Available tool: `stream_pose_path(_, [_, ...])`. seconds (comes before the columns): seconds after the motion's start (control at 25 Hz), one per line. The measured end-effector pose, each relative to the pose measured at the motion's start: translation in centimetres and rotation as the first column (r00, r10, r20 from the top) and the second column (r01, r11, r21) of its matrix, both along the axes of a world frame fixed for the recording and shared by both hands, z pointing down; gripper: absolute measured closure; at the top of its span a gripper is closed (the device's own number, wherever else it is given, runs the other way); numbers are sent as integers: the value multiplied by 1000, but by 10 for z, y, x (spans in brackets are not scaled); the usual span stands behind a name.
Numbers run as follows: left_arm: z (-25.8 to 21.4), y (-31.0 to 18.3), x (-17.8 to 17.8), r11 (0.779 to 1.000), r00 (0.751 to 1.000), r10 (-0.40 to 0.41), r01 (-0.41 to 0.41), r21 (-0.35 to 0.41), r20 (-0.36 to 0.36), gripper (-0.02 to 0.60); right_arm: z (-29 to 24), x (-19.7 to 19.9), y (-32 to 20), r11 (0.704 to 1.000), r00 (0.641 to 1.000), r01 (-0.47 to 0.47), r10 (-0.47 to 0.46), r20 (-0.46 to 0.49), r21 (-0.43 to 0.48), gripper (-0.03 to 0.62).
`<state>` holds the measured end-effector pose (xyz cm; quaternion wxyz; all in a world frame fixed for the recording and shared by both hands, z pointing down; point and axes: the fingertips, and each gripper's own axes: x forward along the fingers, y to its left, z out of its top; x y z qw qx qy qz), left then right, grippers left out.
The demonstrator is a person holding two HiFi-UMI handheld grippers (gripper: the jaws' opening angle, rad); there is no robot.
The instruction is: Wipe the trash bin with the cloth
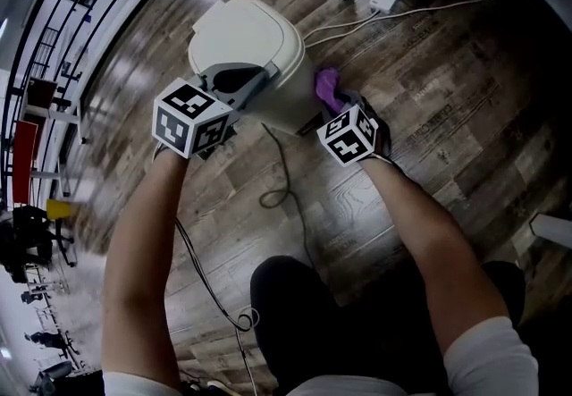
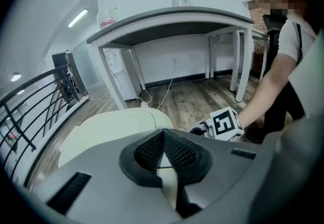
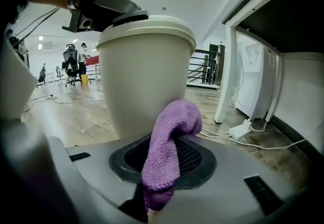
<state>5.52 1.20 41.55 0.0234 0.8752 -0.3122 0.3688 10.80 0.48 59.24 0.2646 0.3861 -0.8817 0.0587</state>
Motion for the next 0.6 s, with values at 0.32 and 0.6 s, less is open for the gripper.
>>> stream_pose_path(0.32, [-1, 0, 0, 1000, 1000, -1, 1, 1, -2, 578, -3, -40, 35, 991, 992, 122, -120, -36, 59, 496])
stream_pose_path(0.6, [-3, 1, 2, 1000, 1000, -4, 4, 7, -4, 578, 10, -77, 61, 979, 978, 200, -197, -70, 41, 496])
